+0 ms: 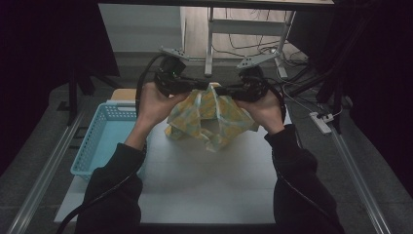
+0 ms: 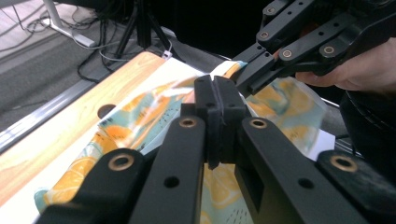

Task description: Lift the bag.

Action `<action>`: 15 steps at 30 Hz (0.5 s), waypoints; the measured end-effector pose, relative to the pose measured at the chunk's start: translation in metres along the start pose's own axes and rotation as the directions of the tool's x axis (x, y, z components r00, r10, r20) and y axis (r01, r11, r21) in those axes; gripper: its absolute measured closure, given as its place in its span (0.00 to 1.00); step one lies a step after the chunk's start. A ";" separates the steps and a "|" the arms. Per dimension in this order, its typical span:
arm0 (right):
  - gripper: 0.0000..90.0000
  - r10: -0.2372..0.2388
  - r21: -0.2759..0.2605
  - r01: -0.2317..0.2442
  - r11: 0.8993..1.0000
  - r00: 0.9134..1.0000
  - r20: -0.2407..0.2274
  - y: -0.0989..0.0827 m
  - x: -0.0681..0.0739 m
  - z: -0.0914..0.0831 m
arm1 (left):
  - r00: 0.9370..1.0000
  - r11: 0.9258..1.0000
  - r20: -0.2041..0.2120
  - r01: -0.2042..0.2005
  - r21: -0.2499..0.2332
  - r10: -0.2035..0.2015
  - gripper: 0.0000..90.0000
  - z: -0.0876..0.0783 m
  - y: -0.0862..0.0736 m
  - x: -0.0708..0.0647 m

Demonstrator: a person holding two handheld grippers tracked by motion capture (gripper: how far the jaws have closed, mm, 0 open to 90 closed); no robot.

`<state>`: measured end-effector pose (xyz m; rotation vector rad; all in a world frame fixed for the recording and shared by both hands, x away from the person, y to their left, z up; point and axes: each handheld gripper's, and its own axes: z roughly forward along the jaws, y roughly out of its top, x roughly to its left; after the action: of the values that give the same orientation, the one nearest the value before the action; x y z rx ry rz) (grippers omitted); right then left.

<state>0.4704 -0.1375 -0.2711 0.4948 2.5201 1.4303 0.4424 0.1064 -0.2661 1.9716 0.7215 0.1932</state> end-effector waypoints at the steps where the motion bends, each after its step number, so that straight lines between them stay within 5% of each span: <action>1: 1.00 -0.003 -0.003 0.003 1.000 1.000 0.004 0.002 0.000 -0.001 | 1.000 1.000 -0.004 0.000 -0.004 0.000 1.00 -0.001 0.002 -0.001; 15: 1.00 -0.032 -0.023 0.033 0.999 0.998 0.058 0.032 0.002 -0.014 | 0.998 0.998 -0.050 -0.033 -0.056 0.031 1.00 -0.015 0.034 -0.005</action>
<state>0.4698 -0.1328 -0.2366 0.4818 2.4521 1.4116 0.4454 0.1037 -0.2290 1.9311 0.7090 0.2796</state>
